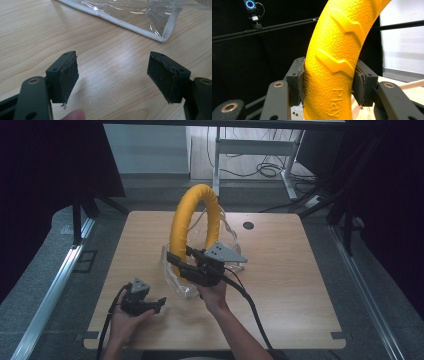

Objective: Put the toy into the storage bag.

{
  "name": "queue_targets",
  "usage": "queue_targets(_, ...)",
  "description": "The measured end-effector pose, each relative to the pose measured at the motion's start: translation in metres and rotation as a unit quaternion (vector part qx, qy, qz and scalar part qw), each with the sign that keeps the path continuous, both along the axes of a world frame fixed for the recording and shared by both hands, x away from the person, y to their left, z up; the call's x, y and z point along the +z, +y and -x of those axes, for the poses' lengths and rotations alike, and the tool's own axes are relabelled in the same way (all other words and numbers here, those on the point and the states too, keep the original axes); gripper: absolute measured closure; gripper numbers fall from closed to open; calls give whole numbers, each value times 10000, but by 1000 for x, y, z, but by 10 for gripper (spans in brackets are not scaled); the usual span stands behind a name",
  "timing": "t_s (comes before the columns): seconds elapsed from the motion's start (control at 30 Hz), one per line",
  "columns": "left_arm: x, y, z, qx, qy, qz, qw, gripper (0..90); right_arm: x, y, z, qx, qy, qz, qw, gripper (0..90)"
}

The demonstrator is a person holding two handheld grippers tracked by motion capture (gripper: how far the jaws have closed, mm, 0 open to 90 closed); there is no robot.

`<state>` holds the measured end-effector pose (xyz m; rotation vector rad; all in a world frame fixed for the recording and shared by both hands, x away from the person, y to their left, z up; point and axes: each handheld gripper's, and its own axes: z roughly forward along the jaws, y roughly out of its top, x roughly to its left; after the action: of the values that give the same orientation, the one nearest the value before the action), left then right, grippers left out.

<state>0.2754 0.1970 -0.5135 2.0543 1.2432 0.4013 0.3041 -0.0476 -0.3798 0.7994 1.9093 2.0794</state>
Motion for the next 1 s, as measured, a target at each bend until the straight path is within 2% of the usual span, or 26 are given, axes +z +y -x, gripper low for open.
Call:
queue_targets(0.7,0,0,0,-60,-1,-72,10000,248,-22,-3,-9,-53,275,-94,9996,501)
queue_targets(1.0,0,-1,0,-30,13,-54,10000,248,-31,-3,-13,-89,322,-96,9994,501)
